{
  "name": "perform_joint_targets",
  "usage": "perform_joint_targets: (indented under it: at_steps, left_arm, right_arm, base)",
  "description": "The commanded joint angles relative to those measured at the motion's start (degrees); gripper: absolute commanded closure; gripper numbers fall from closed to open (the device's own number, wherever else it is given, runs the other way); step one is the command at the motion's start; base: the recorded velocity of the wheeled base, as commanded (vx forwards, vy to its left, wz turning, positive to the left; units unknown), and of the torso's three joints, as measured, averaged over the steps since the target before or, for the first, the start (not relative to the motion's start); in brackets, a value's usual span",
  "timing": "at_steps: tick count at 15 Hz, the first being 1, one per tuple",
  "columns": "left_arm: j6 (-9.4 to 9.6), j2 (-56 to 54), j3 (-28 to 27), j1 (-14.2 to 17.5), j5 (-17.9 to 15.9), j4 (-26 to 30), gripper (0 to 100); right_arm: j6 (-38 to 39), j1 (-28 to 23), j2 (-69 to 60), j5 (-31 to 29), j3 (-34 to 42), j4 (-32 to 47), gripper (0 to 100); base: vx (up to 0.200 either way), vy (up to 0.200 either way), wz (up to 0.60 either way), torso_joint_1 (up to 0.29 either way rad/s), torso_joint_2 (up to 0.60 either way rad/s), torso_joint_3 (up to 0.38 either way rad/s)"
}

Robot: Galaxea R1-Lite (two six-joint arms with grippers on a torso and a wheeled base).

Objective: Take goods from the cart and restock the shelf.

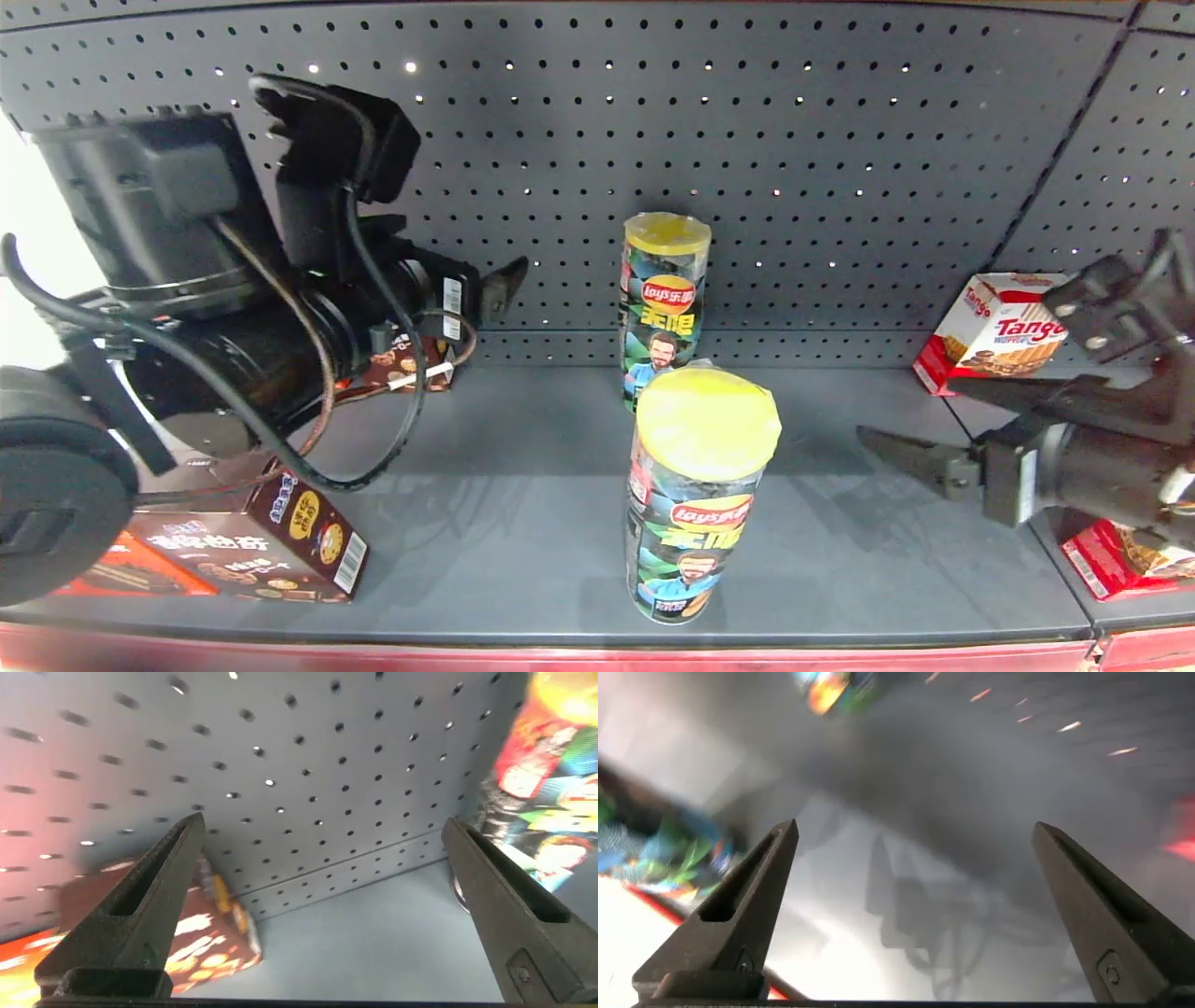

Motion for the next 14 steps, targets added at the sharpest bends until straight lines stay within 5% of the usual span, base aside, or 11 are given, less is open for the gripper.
perform_joint_targets:
  at_steps: [1,8,10,14]
  left_arm:
    - [0.15,-8.8,0.3,-0.1,0.2,4.4,0]
    - [0.06,-37.4,16.3,-1.0,-0.1,12.3,0]
    - [0.23,-49.3,20.0,-2.9,-0.1,18.9,0]
    - [6.12,-62.7,23.7,-4.0,-3.0,30.8,0]
  right_arm:
    - [-0.1,-6.7,-14.0,-0.2,2.5,0.0,0]
    - [-0.5,-8.6,-38.5,-2.1,12.0,1.0,0]
    - [-0.5,-7.3,-45.4,-1.6,19.5,1.0,0]
    - [-0.5,-6.6,-50.5,0.3,26.6,1.0,0]
  base:
    - [0.000,0.000,0.00,0.000,0.00,0.000]
    - [0.000,0.000,0.00,0.000,0.00,0.000]
    - [0.000,0.000,0.00,0.000,0.00,0.000]
    - [0.000,0.000,0.00,0.000,0.00,0.000]
